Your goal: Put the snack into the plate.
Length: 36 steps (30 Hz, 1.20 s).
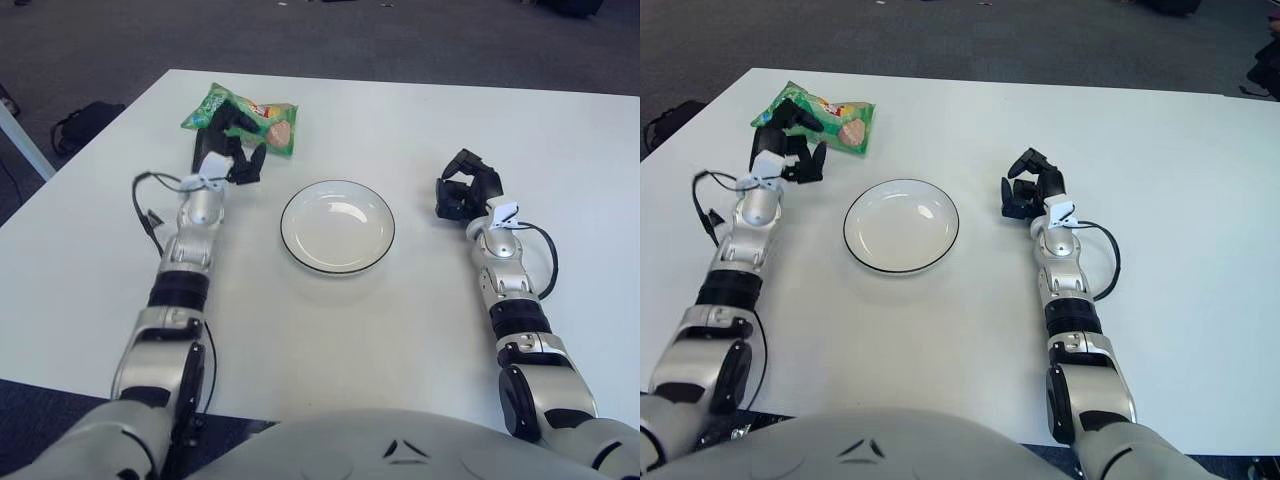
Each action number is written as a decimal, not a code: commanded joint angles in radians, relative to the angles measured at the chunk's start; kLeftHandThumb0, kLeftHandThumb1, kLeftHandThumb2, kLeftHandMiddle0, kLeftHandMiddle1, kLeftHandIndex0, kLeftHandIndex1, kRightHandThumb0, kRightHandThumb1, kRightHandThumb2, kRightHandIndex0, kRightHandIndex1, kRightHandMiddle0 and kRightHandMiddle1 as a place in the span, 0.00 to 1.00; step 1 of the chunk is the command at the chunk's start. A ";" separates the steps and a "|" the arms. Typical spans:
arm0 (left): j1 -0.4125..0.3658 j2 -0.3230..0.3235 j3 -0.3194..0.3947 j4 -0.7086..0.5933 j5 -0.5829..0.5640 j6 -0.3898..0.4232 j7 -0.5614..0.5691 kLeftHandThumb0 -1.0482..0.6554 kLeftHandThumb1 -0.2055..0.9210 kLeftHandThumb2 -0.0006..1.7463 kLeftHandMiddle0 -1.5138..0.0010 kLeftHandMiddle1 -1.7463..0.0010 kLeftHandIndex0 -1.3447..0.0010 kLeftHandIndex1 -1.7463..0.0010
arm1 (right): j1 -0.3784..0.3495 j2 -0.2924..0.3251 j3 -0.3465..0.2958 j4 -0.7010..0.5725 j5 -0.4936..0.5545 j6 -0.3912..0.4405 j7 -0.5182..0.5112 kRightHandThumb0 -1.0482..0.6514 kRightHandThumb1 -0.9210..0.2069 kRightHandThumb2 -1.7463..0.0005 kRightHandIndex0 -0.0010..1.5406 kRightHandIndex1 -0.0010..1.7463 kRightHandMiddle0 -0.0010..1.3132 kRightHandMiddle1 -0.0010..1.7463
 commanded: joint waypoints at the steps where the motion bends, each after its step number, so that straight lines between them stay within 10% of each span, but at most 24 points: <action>1: -0.031 0.029 -0.036 -0.025 0.081 0.034 0.032 0.37 0.65 0.60 0.27 0.00 0.66 0.00 | 0.094 0.021 0.002 0.037 -0.004 0.014 0.000 0.33 0.54 0.24 0.84 1.00 0.47 1.00; 13: -0.123 0.126 -0.158 -0.047 0.328 0.165 0.053 0.37 0.67 0.59 0.56 0.00 0.68 0.00 | 0.101 0.026 0.002 0.010 -0.006 0.056 -0.010 0.33 0.57 0.22 0.82 1.00 0.49 1.00; 17: -0.171 0.143 -0.194 0.003 0.385 0.172 0.088 0.55 0.56 0.65 0.61 0.07 0.68 0.00 | 0.103 0.027 0.005 0.001 -0.008 0.066 -0.011 0.32 0.57 0.22 0.82 1.00 0.49 1.00; 23: -0.264 0.192 -0.268 0.126 0.454 0.124 0.113 0.60 0.77 0.49 0.73 0.08 0.83 0.00 | 0.109 0.026 0.008 -0.014 -0.012 0.081 -0.013 0.32 0.57 0.22 0.82 1.00 0.49 1.00; 27: -0.294 0.233 -0.308 0.164 0.474 0.082 0.088 0.36 0.84 0.40 0.84 0.22 0.93 0.14 | 0.114 0.026 0.011 -0.024 -0.015 0.088 -0.013 0.32 0.57 0.22 0.82 1.00 0.49 1.00; 36: -0.439 0.287 -0.422 0.368 0.543 0.005 0.041 0.21 0.78 0.38 0.95 0.43 1.00 0.38 | 0.136 0.029 0.017 -0.064 -0.021 0.103 -0.015 0.32 0.57 0.22 0.82 1.00 0.49 1.00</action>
